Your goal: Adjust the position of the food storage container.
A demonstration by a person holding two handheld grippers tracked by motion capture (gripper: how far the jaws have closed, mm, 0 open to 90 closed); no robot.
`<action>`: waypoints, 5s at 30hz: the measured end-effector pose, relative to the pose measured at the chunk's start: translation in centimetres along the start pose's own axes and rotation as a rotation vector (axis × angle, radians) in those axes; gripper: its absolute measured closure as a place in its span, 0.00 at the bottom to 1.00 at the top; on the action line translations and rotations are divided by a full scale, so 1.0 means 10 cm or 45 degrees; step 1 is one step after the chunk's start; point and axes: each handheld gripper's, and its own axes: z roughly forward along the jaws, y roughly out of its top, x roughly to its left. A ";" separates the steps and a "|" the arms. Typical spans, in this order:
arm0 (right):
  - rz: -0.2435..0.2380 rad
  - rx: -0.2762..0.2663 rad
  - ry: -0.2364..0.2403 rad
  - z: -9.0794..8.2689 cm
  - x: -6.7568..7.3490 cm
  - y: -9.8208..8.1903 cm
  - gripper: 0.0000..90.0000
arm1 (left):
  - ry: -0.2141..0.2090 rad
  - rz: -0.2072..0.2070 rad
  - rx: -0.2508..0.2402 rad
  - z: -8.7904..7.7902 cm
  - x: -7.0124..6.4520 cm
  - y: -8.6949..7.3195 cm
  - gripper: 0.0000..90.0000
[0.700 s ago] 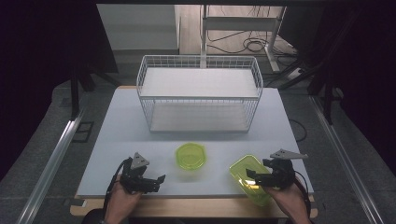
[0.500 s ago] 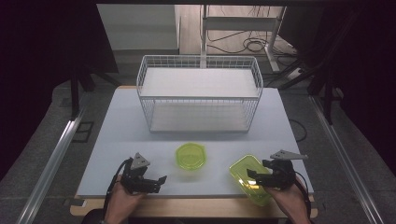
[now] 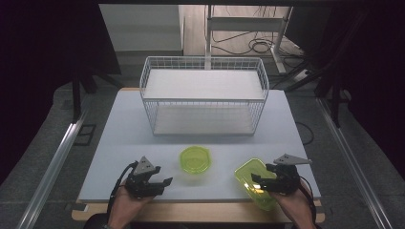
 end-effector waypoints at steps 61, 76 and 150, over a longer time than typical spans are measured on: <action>-0.112 -0.010 -0.058 0.05 0.04 -0.01 0.22 | -0.121 0.203 0.089 0.95 -0.45 1.05 1.00; -0.103 -0.009 -0.063 0.05 0.05 -0.01 0.22 | -0.051 0.101 0.094 0.60 -0.03 0.79 1.00; -0.074 0.096 -0.097 -0.34 -0.16 -0.31 0.99 | -0.146 0.056 0.057 0.44 -0.18 0.19 0.94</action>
